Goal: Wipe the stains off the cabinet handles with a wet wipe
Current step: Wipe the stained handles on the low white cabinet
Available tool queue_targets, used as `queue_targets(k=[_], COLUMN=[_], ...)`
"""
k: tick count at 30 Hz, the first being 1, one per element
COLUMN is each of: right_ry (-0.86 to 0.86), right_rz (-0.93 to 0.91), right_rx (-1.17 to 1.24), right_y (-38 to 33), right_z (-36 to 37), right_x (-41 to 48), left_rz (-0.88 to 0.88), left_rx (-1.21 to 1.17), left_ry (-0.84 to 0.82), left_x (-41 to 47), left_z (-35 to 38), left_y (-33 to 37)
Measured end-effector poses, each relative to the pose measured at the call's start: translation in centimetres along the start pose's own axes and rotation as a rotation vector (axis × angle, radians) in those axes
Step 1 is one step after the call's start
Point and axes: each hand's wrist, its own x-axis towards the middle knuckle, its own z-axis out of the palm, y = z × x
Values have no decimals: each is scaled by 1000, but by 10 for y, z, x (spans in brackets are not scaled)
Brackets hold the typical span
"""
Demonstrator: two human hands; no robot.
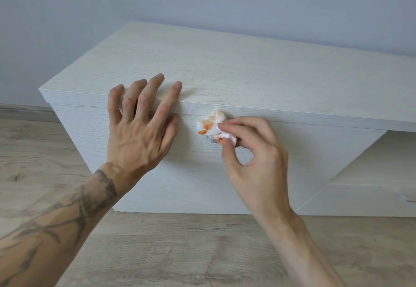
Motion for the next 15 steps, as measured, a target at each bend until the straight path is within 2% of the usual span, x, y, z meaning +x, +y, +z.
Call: queue_targets(k=[3,6,10,15], right_ry=[2,31,-13,83], right_rz=[-23,-41,-121,-165], right_rx=[-101,-91,-108,-179], right_y=[7,9,5,23], right_z=[-3,-2,14,3], right_x=[0,-2,-2,-7], left_rz=[-3,-3,0,-4], left_rx=[-2,-2,-4,-11], left_ry=[2,9,19,-3], left_x=[1,1,1,0], left_z=[0,0,2,0], left_y=[0,1,0,-1])
